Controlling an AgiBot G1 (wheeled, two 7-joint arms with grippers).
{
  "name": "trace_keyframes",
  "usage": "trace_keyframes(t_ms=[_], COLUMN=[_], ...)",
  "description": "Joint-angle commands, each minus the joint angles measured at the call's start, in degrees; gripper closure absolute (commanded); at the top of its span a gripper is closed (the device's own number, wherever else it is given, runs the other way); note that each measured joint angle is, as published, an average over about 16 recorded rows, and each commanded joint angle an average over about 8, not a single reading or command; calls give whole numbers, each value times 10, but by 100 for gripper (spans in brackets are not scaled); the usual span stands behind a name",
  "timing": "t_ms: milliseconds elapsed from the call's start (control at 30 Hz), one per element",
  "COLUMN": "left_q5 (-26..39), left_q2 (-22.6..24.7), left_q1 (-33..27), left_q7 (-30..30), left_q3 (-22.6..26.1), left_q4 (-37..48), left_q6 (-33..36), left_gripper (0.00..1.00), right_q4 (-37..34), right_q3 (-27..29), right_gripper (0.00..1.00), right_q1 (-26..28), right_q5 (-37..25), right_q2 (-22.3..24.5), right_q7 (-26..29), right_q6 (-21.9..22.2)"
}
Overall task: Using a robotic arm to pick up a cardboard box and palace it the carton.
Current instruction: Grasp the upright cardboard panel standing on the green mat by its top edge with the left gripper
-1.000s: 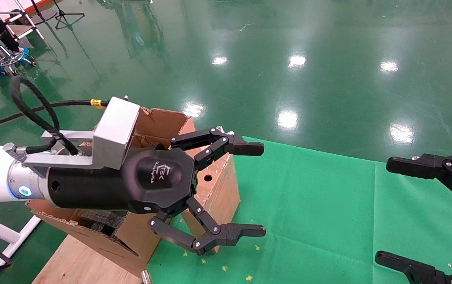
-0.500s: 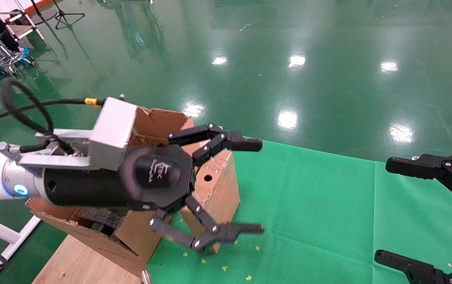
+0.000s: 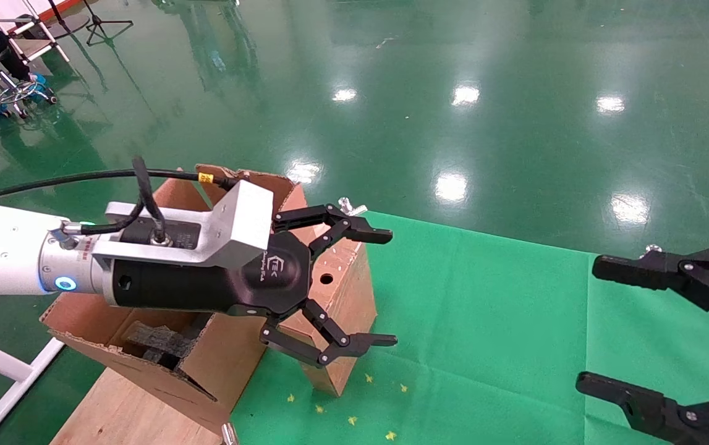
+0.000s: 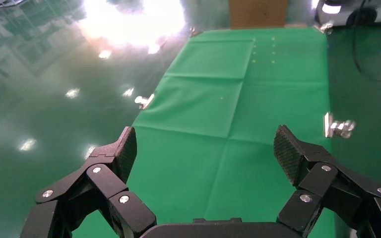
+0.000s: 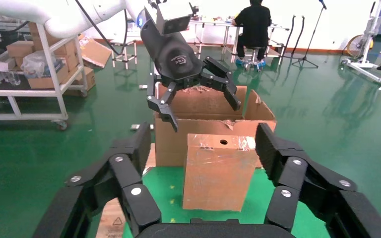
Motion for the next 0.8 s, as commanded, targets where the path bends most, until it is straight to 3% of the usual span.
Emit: trace_keyframes(t_ms=[33,133,300,567,800], left_q5=[6,61,168,299,348], left_q2=[-2,2,24,57,70], left_q1=[-1,-24,-95,-210,-252], left_q7=[8,-40,-185,-454,-552], left_q3=[0,17,60,131,164], left_q4=[2,0,-2,-3,-7], left_q6=[-2,-29,-50,25,75], left_gripper=[0,0,0,0,0], right_q4=[0,0,0,0,0], right_q3=[0,0,0,-1,-1], right_gripper=[100,100,100,100,100], right_q1=[0,0,0,0,0], right_q5=[0,0,0,0,0], right_q2=[0,0,0,0,0], right_q7=[0,0,0,0,0], right_q6=[0,0,0,0,0])
